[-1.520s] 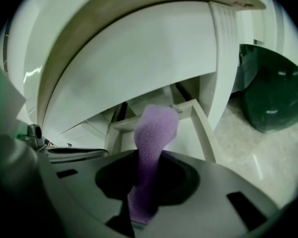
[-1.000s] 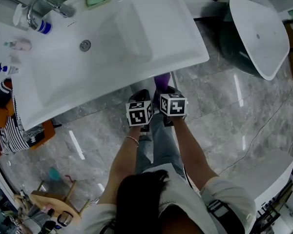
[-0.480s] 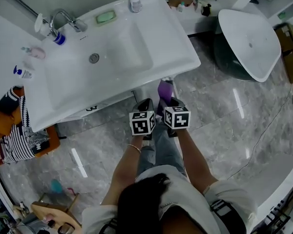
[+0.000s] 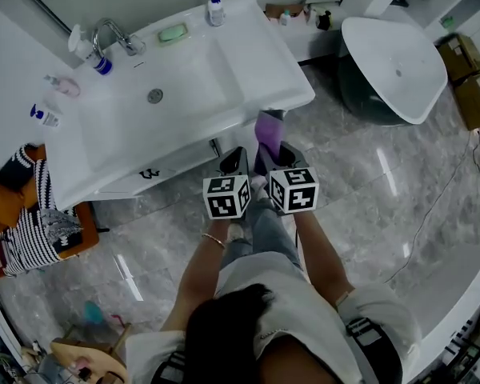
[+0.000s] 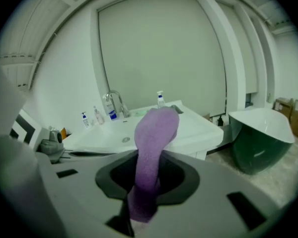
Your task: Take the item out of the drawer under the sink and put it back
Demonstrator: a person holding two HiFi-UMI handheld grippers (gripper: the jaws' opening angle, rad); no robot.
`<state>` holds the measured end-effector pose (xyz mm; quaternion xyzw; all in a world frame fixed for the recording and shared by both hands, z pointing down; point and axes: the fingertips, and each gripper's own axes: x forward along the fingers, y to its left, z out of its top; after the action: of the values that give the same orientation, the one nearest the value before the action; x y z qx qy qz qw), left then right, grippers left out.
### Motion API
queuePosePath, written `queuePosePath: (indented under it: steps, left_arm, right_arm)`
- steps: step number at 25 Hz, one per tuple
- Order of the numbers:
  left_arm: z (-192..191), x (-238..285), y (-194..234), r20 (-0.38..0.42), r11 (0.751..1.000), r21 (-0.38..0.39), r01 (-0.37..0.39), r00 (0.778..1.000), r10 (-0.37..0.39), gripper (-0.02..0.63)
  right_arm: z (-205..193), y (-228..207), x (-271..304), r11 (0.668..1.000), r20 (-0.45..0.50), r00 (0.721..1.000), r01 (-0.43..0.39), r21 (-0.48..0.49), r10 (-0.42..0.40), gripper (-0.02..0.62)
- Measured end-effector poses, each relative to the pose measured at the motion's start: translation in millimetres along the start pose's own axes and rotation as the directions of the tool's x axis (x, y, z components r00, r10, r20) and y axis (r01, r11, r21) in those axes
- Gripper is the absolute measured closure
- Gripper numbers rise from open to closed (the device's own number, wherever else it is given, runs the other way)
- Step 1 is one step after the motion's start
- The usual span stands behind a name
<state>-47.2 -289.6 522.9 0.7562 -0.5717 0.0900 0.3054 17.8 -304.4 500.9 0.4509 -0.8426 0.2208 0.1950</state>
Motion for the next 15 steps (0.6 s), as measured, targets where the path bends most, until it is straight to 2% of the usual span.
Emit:
queuePosePath:
  steps: [4, 8, 15]
  left_arm:
    - [32.4, -25.4, -11.4, 0.099, 1.000, 0.024, 0.007, 0.995, -0.009, 0.603]
    - [66.3, -47.4, -27.4, 0.197, 0.999, 0.040, 0.025, 0.980, -0.032, 0.603]
    - [100.2, -76.2, -48.8, 0.276, 0.991, 0.133, 0.022, 0.959, -0.058, 0.603]
  right_arm:
    - [27.0, 11.3, -23.1, 1.000, 0.078, 0.997, 0.010, -0.028, -0.008, 0.497]
    - [44.8, 21.9, -42.0, 0.998, 0.127, 0.992, 0.023, -0.063, -0.015, 0.497]
    - [76.1, 47.6, -70.1, 0.994, 0.221, 0.975, 0.027, -0.109, -0.002, 0.497]
